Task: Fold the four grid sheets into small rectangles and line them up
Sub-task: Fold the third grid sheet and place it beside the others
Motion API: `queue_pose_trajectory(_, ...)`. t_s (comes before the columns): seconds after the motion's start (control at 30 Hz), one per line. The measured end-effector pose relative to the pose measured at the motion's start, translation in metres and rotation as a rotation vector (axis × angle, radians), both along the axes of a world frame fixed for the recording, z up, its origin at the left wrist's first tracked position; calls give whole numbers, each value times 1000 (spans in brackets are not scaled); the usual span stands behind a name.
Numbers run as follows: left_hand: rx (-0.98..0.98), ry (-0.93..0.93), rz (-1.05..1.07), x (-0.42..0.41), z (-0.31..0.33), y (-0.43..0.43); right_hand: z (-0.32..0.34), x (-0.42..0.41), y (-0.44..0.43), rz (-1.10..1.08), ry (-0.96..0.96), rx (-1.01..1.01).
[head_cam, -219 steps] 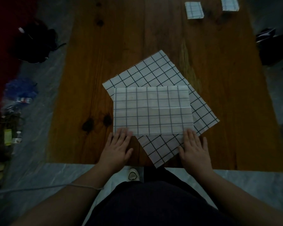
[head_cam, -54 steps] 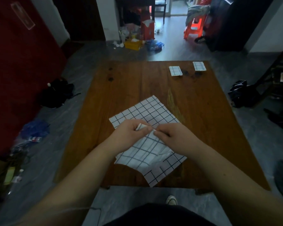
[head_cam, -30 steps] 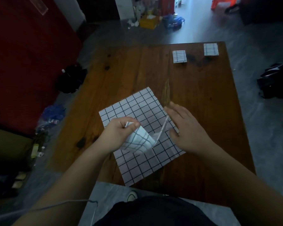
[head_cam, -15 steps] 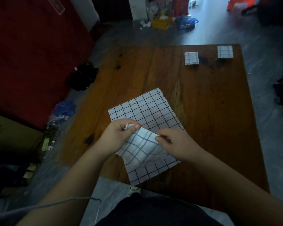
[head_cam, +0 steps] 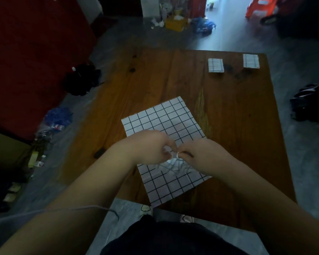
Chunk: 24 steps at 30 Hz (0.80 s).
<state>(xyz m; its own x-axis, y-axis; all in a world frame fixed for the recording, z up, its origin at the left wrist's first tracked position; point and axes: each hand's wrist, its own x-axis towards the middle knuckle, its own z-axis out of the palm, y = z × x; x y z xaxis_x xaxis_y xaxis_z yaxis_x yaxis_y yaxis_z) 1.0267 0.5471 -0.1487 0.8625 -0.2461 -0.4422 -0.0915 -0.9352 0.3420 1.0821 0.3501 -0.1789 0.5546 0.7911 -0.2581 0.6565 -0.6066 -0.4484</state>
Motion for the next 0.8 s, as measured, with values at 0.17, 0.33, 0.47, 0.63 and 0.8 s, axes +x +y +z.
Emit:
queue_pose_trajectory(0.17,31,31,-94,-1,-1,16,4,-2,15,-76,-21,-51)
queue_pose_trajectory(0.33,-23,-117,-70,2,-20,31,6,-9,41,-112,31,-61)
queue_pose_trajectory(0.47,-94,-131,-68,-4,-22,61,6,-11,60,-131,50,-107)
queue_pose_trajectory(0.63,-127,-117,33,-16,-26,118,10,-6,58,-287,117,-67)
queue_pose_trajectory(0.8,-57,-107,4,-16,-26,146,5,-2,54,-408,39,-113)
